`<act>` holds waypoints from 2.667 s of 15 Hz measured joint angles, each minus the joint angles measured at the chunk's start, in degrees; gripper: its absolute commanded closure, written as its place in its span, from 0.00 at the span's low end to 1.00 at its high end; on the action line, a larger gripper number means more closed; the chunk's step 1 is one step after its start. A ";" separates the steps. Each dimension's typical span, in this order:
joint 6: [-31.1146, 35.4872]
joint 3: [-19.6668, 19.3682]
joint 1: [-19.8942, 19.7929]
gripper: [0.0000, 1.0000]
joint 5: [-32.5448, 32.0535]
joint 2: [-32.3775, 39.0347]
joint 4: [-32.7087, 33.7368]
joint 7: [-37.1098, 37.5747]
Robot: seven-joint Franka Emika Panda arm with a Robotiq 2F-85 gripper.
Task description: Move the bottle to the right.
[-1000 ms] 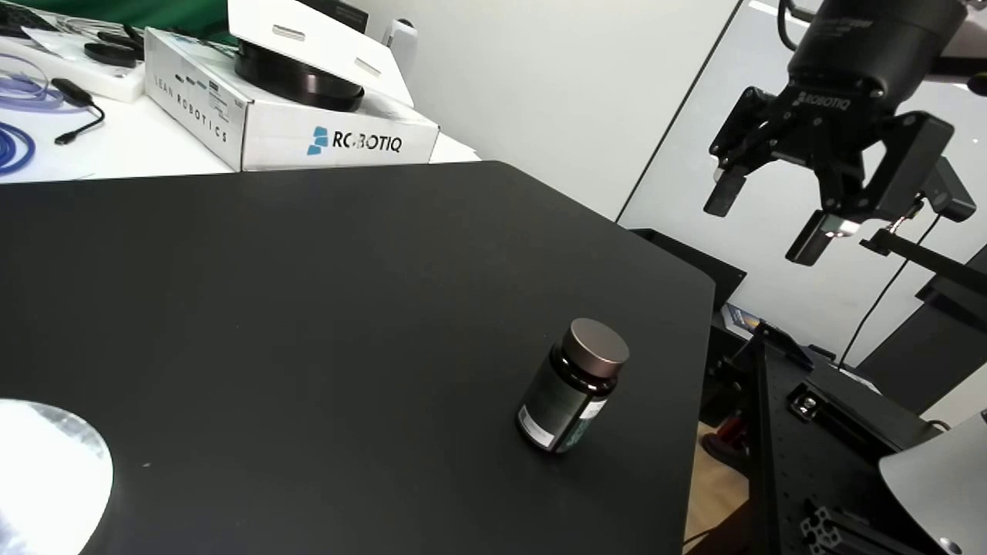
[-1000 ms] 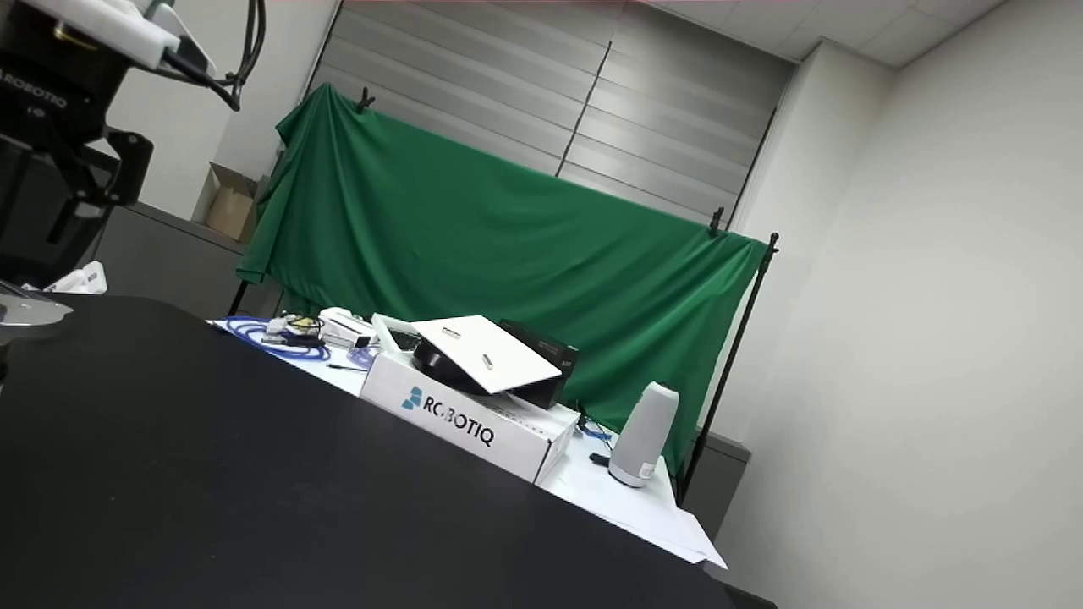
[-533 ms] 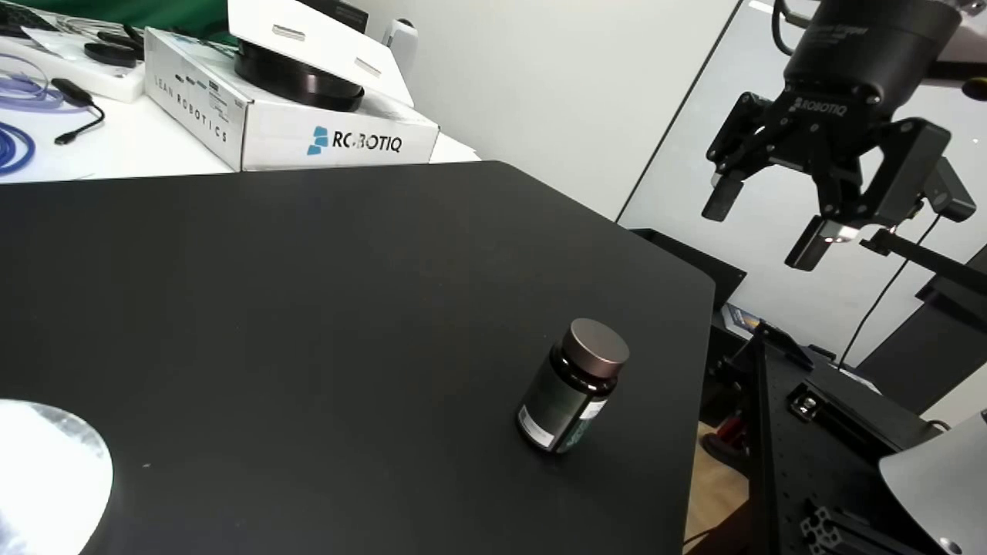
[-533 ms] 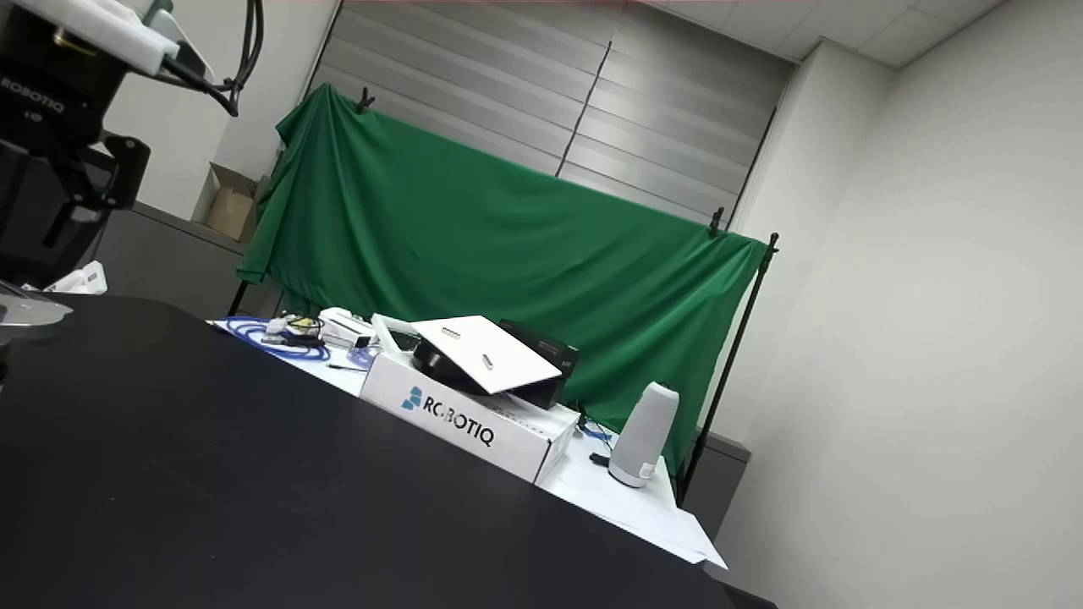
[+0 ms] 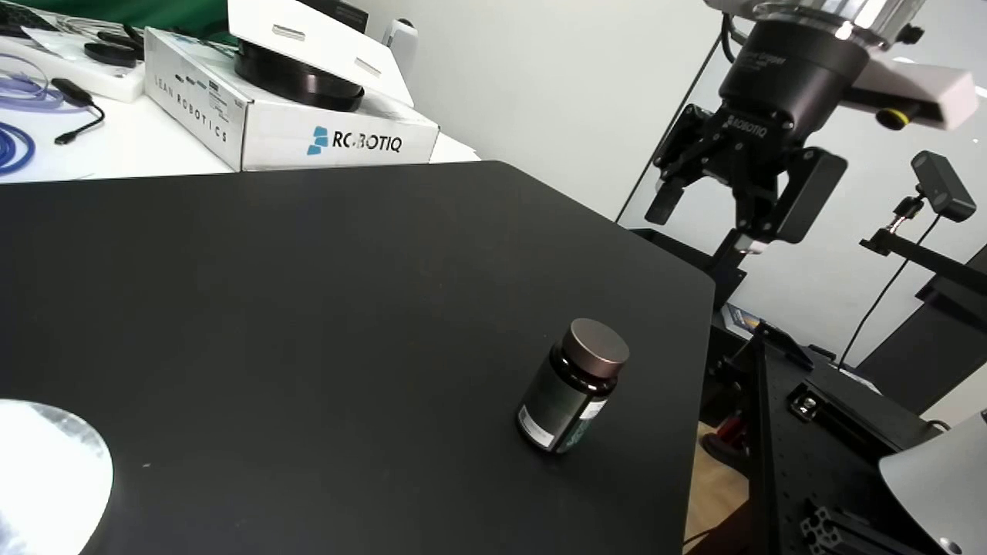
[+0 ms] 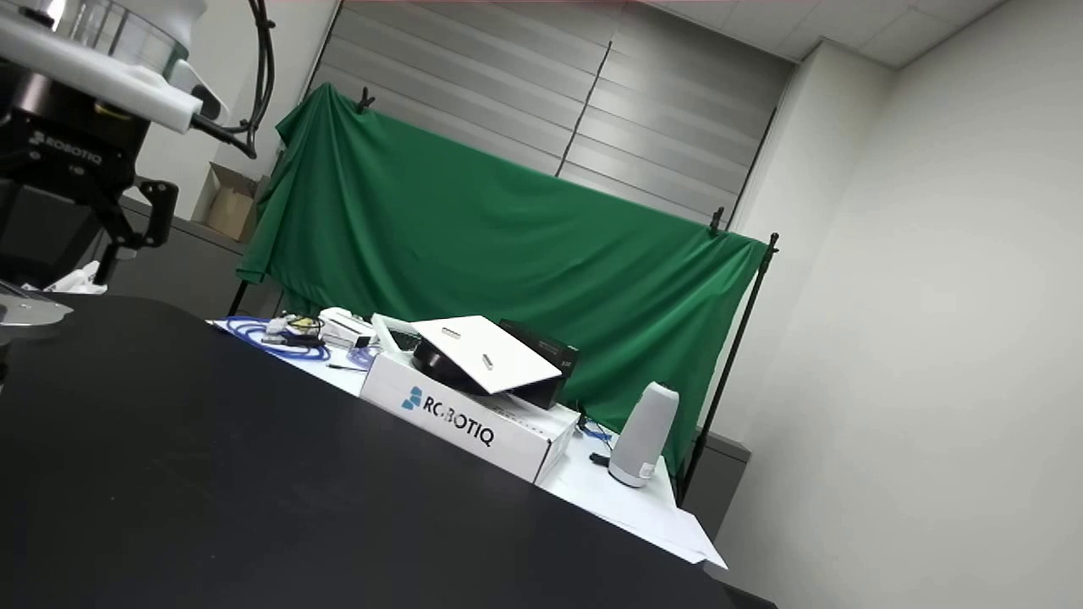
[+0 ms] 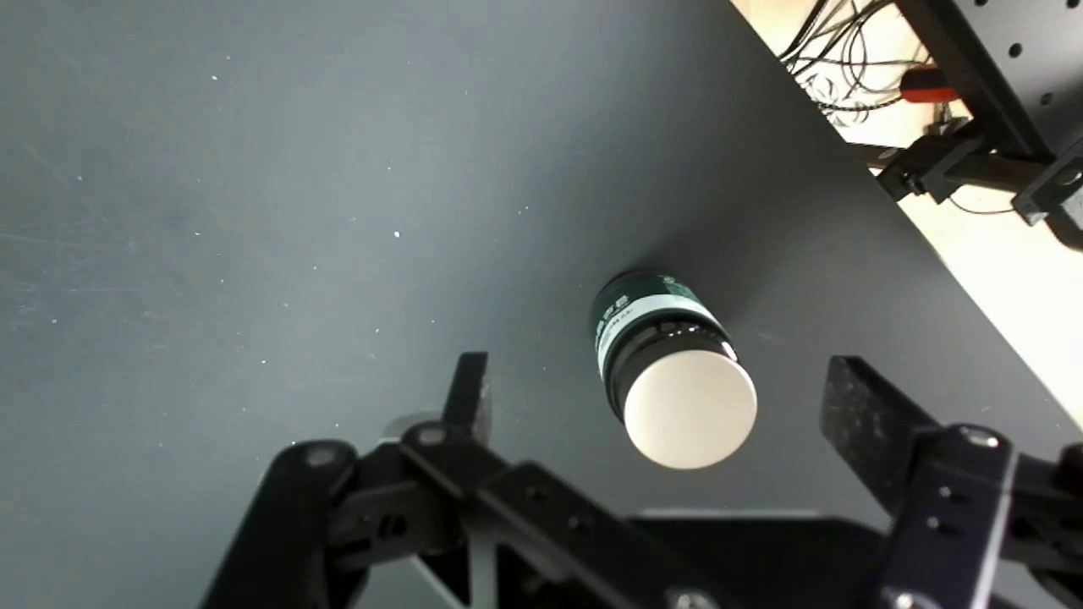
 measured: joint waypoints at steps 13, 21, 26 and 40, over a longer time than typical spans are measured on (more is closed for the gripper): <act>7.11 7.02 -0.47 0.00 0.18 17.63 7.14 0.58; 8.65 9.28 -1.95 0.00 0.46 21.39 9.14 0.57; 8.65 10.07 -2.68 0.07 0.48 22.47 9.47 0.57; 7.75 11.11 -5.15 0.64 3.33 22.45 9.63 -5.27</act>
